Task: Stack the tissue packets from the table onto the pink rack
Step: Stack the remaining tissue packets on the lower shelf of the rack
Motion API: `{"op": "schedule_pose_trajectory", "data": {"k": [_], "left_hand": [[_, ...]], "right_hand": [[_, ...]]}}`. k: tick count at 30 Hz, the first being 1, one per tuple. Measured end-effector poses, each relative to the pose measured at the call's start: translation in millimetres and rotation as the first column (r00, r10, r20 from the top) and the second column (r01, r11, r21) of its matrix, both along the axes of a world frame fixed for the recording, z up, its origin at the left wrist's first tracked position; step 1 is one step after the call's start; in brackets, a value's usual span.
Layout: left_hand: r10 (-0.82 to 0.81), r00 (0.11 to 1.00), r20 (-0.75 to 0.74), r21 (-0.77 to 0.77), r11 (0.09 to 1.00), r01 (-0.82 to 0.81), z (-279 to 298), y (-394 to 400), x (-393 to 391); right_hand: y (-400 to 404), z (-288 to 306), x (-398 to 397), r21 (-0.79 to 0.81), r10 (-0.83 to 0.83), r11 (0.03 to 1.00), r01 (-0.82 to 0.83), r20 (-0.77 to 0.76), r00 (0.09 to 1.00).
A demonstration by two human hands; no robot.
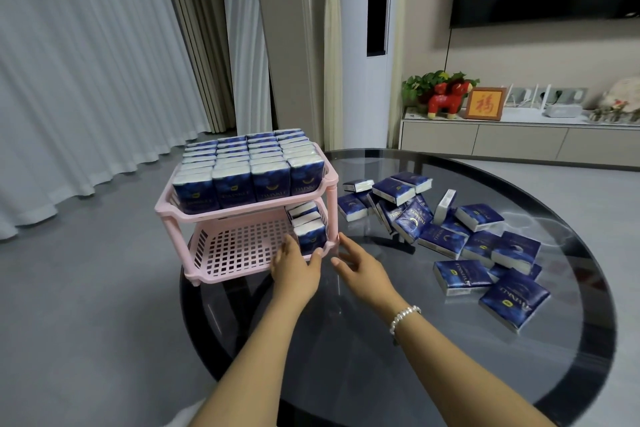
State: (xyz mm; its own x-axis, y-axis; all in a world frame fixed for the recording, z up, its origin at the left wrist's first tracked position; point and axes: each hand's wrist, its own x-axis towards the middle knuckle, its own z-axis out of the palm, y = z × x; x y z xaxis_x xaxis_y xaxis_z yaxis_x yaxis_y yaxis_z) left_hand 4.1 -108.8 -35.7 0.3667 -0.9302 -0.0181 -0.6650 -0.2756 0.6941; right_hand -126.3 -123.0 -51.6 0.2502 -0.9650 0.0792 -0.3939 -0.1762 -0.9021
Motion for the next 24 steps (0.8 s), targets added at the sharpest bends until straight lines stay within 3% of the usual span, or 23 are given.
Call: {"op": "schedule_pose_trajectory", "data": {"k": [7, 9, 13, 17, 24], "left_hand": [[0.034, 0.992, -0.118, -0.263, 0.963, -0.064, 4, 30, -23], [-0.019, 0.993, -0.119, -0.292, 0.956, -0.016, 3, 38, -39], [-0.182, 0.978, -0.106, -0.234, 0.960, 0.154, -2, 52, -77], [-0.270, 0.963, 0.007, -0.153, 0.951, 0.268, -4, 54, -110], [-0.273, 0.961, 0.028, -0.066, 0.959, 0.275, -15, 41, -155]], "right_hand": [[21, 13, -27, -0.051, -0.125, 0.990, 0.129, 0.081, 0.989], [30, 18, -43, -0.091, -0.148, 0.984, 0.153, 0.061, 0.987], [48, 22, -82, -0.128, -0.252, 0.959, 0.255, 0.037, 0.967], [65, 20, -123, -0.189, -0.388, 0.908, 0.374, -0.038, 0.921], [75, 0, -182, -0.301, -0.667, 0.728, 0.616, -0.101, 0.738]]}}
